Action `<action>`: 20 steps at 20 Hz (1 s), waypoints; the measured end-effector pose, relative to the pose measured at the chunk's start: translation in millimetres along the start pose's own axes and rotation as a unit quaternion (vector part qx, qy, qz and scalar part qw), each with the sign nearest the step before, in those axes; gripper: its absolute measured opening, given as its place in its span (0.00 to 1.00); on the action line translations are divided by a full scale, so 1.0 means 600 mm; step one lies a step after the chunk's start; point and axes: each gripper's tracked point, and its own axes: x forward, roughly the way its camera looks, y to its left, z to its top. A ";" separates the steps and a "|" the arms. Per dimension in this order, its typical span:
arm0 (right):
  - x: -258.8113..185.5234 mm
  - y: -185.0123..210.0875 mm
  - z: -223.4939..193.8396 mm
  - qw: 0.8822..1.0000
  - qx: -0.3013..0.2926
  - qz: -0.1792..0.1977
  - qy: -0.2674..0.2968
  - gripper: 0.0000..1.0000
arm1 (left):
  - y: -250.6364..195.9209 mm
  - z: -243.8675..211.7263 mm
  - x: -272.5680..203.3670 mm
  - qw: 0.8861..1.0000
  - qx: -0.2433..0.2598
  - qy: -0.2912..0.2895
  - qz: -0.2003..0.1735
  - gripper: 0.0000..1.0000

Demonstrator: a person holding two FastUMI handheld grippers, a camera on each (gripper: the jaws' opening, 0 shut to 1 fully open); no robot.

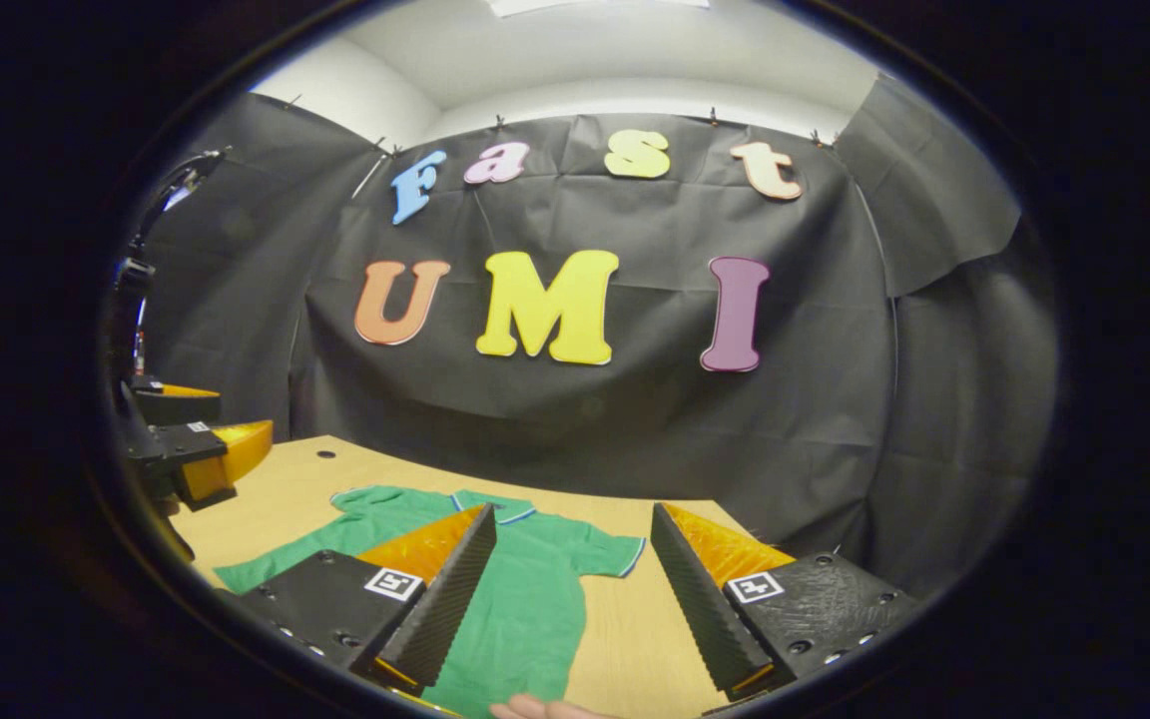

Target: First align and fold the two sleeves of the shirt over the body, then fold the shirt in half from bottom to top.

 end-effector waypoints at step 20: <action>0.405 -0.125 -0.180 0.983 -0.018 -0.089 0.157 0.96 | 0.050 0.004 0.005 1.000 -0.016 -0.001 0.024 1.00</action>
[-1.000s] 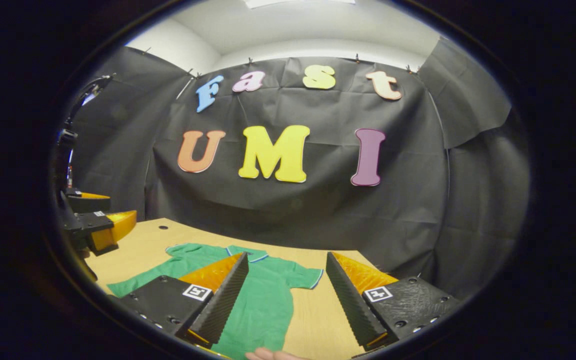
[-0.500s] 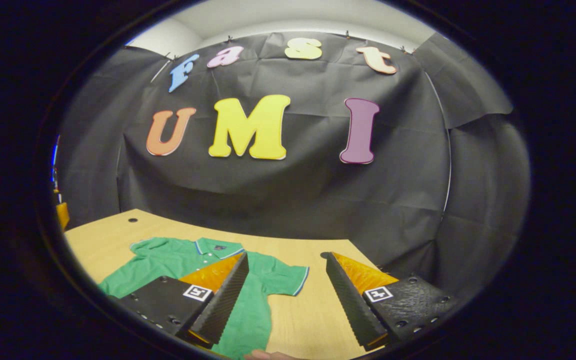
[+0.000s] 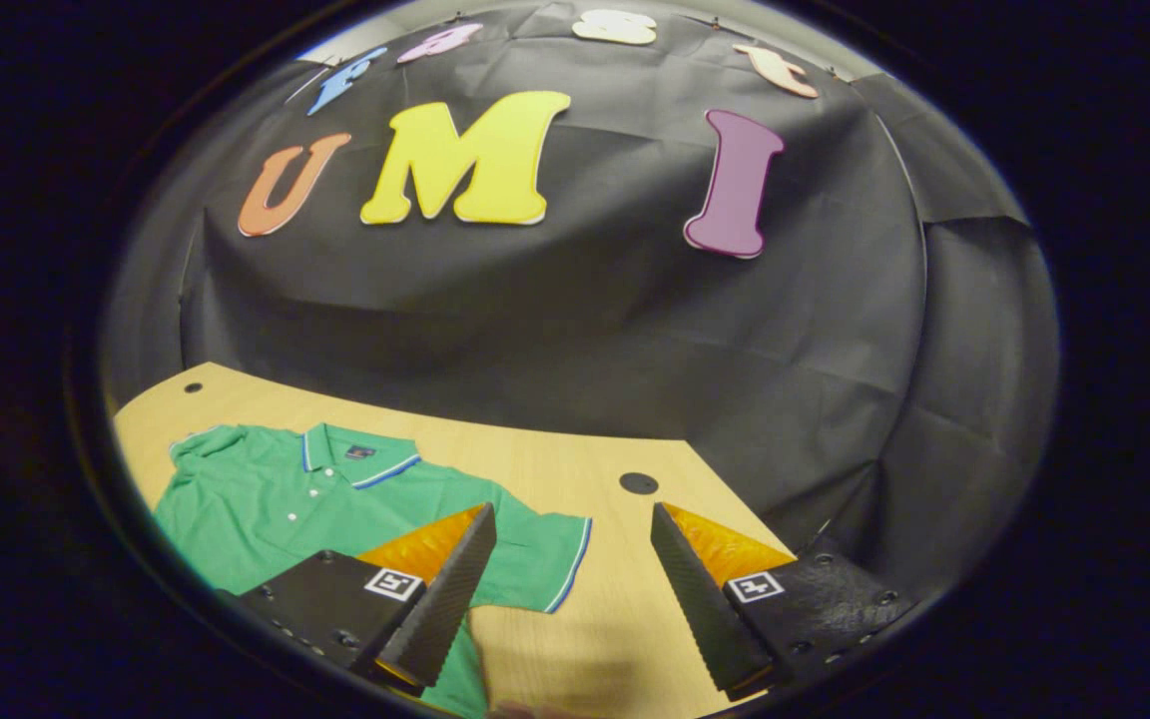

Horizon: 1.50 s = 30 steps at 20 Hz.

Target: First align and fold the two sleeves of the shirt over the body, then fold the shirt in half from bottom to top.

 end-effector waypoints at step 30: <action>0.128 0.037 -0.083 0.991 0.045 0.010 0.126 0.05 | 0.041 -0.011 0.018 0.999 -0.026 0.012 0.013 1.00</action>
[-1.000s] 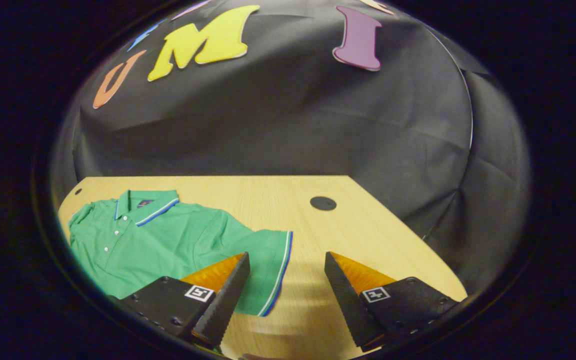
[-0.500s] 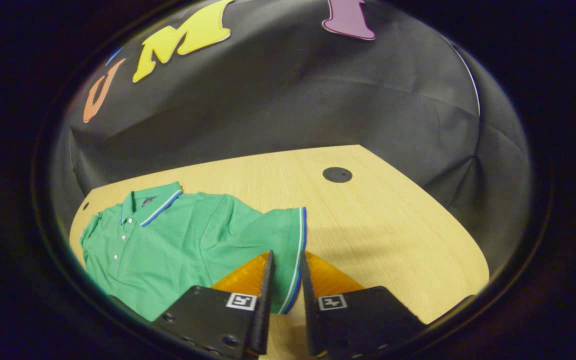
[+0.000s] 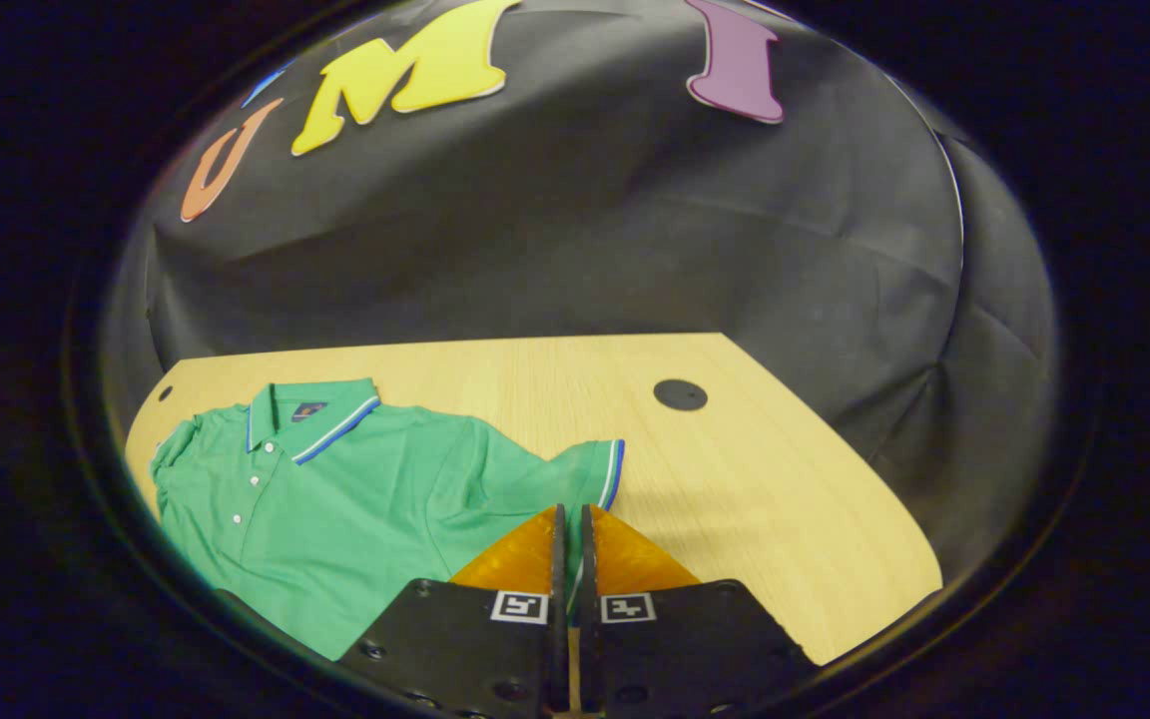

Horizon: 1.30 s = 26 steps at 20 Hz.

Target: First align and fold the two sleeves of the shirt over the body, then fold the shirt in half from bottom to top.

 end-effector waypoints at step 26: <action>-0.416 0.234 0.086 0.962 -0.049 0.193 -0.189 0.96 | 0.045 -0.004 0.017 0.999 0.007 -0.001 0.048 1.00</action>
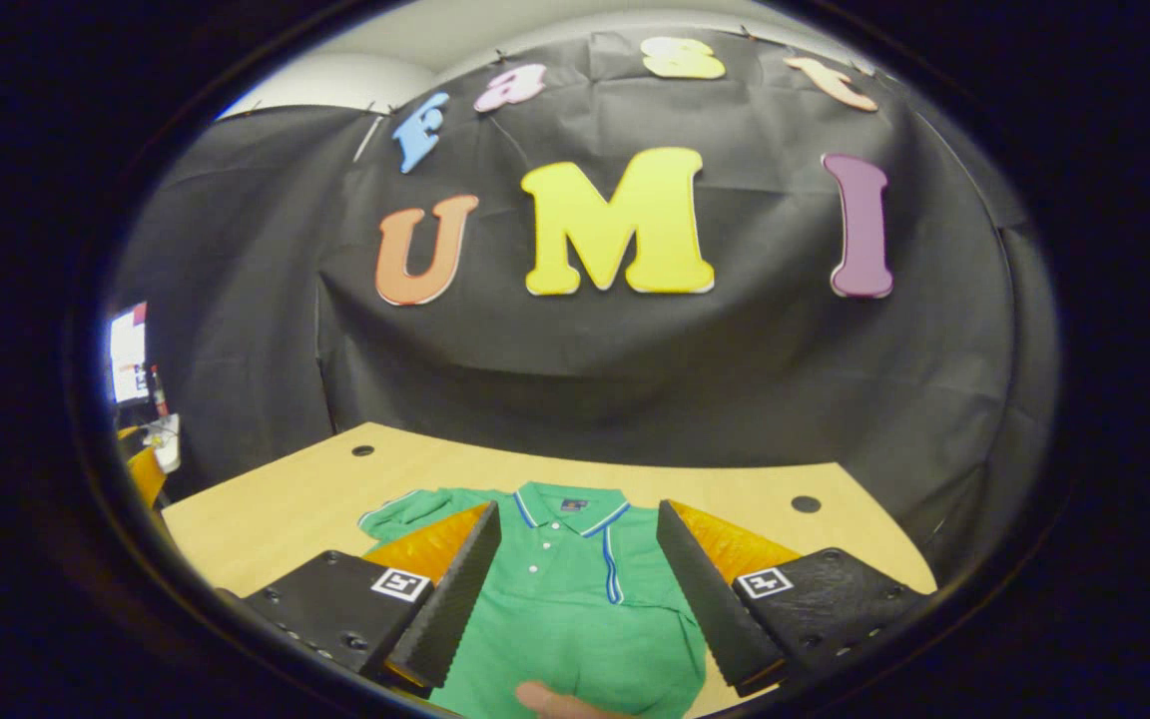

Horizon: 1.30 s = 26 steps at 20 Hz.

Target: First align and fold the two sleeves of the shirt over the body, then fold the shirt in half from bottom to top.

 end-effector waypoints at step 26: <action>-0.240 -0.016 -0.080 0.994 -0.017 0.057 -0.093 0.95 | -0.098 -0.057 0.212 0.996 -0.003 0.062 -0.056 1.00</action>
